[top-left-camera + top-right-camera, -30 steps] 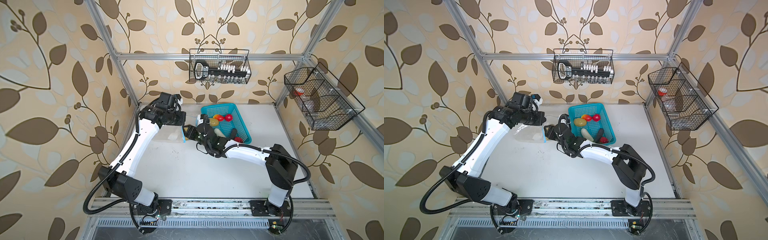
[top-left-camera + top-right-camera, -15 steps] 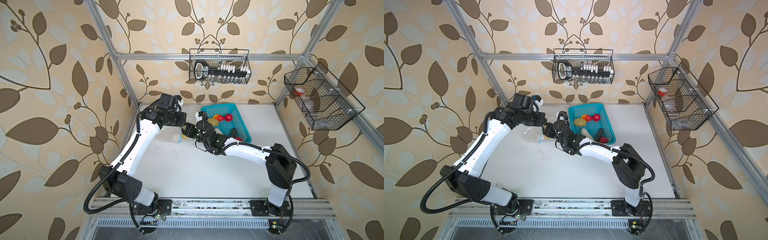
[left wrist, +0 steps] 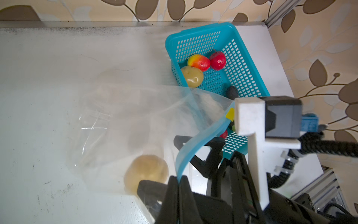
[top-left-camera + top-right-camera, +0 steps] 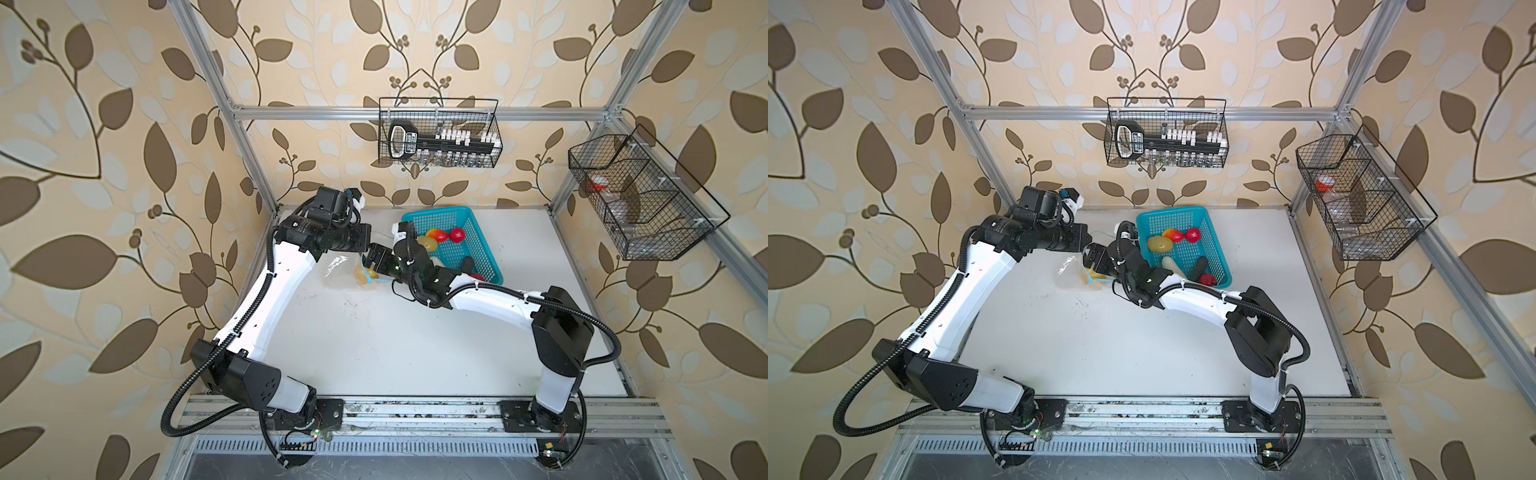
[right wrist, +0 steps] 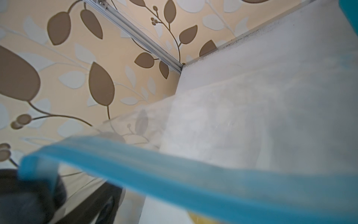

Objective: Place the food in the zip-top bag and seal the zipper
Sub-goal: 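Lower the potato into the open bag and open the right gripper, then withdraw the right gripper back to the basket while left gripper holds zipper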

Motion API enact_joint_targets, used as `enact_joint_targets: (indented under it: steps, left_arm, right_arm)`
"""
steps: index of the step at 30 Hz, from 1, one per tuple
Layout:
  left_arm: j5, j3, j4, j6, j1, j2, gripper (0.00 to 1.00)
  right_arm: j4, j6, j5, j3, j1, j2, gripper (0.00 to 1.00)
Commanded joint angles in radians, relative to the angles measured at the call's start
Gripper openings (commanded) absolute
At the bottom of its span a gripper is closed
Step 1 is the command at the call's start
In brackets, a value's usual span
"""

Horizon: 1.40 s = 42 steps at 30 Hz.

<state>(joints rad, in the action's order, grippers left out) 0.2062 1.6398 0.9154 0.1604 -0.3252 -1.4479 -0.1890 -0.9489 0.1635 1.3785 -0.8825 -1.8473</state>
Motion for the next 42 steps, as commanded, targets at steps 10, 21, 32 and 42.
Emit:
enact_joint_targets:
  steps: [10, 21, 32, 42]
  left_arm:
    - [-0.019, 0.001, -0.032, 0.007, 0.011, 0.031, 0.00]
    - [-0.065, -0.040, -0.055, -0.017, 0.011, 0.050, 0.00]
    - [-0.101, -0.089, -0.072, -0.036, 0.011, 0.070, 0.00]
    - [-0.130, -0.117, -0.095, -0.043, 0.011, 0.077, 0.00]
  right_arm:
    - [0.065, 0.029, 0.032, 0.021, -0.001, 0.055, 1.00]
    - [0.123, 0.043, 0.082, -0.009, 0.000, 0.119, 1.00]
    - [0.090, 0.018, 0.085, -0.103, 0.007, 0.205, 0.88]
    - [0.184, 0.032, 0.070, -0.175, 0.027, 0.316, 0.88]
